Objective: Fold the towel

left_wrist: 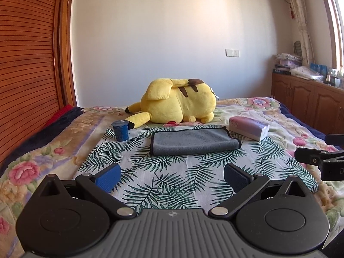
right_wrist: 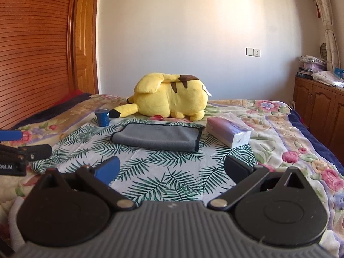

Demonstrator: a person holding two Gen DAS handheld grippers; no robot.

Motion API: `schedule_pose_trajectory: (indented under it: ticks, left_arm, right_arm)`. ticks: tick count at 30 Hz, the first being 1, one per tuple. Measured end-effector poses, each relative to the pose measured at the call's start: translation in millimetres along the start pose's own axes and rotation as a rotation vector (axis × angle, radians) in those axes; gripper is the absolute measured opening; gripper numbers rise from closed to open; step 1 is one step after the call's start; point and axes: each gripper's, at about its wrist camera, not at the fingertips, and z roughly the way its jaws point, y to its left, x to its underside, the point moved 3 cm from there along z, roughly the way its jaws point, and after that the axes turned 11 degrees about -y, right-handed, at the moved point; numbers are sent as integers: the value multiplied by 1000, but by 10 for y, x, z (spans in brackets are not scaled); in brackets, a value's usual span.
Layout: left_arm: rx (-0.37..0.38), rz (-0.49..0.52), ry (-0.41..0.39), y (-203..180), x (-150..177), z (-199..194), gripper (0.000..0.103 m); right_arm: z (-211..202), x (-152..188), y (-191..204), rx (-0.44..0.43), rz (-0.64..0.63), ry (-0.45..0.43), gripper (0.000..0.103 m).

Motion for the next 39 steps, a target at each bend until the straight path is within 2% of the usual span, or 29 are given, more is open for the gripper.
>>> schedule_pose_trajectory:
  ticks: [6, 39]
  left_arm:
    - [-6, -6, -20, 23, -29, -35, 87]
    - [-7, 4, -22, 42, -33, -48, 87]
  right_arm:
    - [-23, -11, -16, 15, 5, -19, 103]
    - [-24, -12, -30, 23, 11, -24, 103]
